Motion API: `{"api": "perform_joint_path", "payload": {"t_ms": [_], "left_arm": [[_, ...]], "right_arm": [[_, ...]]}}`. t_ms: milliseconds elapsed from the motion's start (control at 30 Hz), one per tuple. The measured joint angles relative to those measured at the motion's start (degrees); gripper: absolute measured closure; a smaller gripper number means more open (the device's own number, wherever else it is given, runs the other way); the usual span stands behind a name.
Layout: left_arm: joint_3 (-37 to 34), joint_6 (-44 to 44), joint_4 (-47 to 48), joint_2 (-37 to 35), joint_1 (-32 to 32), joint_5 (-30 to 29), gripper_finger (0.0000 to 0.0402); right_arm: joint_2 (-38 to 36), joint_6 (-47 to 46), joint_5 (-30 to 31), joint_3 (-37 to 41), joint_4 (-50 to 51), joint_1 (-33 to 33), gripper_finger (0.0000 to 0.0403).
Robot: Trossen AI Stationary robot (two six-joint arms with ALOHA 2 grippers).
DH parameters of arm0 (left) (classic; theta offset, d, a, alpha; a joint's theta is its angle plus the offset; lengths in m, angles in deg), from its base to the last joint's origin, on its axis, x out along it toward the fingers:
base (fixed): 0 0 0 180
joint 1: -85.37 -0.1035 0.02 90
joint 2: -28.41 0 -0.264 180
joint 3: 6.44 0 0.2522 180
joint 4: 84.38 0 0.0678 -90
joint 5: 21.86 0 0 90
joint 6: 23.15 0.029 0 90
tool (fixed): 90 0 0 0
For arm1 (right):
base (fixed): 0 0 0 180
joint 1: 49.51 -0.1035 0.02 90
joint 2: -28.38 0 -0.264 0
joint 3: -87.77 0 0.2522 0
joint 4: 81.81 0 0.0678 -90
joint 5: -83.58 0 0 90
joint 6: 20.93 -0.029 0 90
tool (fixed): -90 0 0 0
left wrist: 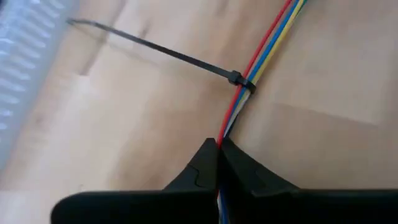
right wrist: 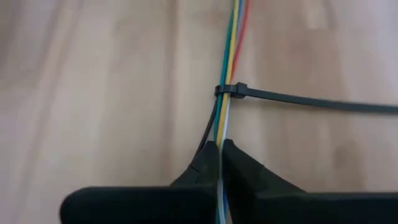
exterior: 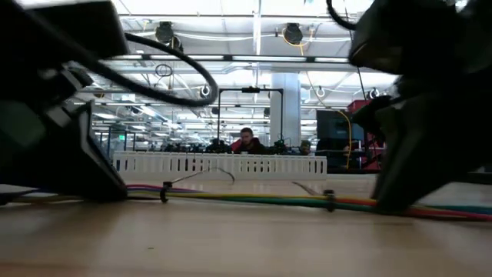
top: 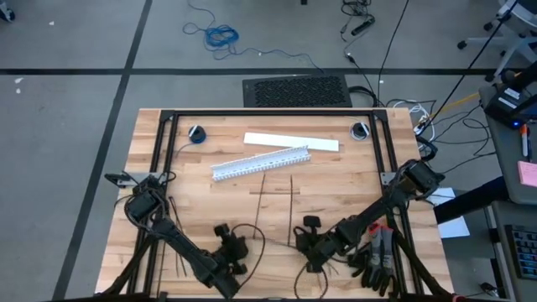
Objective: Ziptie cables
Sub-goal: Put the colored ziptied cables into the white cable duct
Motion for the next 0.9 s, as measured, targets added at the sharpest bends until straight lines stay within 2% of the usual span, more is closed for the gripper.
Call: {"api": "perform_joint_path", "payload": {"t_ms": [300, 467, 567, 767, 900], "left_arm": [[-4.46, -1.46, 0.71, -0.6, -3.63, 0.09, 0.0392], [-5.0, -2.08, -0.35, -0.63, -3.41, -0.41, 0.0392], [-5.15, -2.02, -0.81, -0.79, -3.19, -0.41, 0.0393], [-5.22, -1.65, -1.27, -0.94, -3.19, -0.38, 0.0393], [-5.11, -1.62, -1.45, -0.94, -3.19, -0.48, 0.0393]], "right_arm": [[-0.15, 6.51, 0.48, -0.02, 4.33, 8.17, 0.0391], [-0.36, 8.02, 0.99, 0.0, 4.46, 8.58, 0.0379], [-2.48, 9.15, 1.38, 0.33, 5.42, 8.24, 0.0354], [-9.66, 8.49, 1.3, 0.68, 7.18, 7.38, 0.0277], [-8.47, 7.43, -0.84, 0.7, 5.25, 7.44, 0.0236]]}}
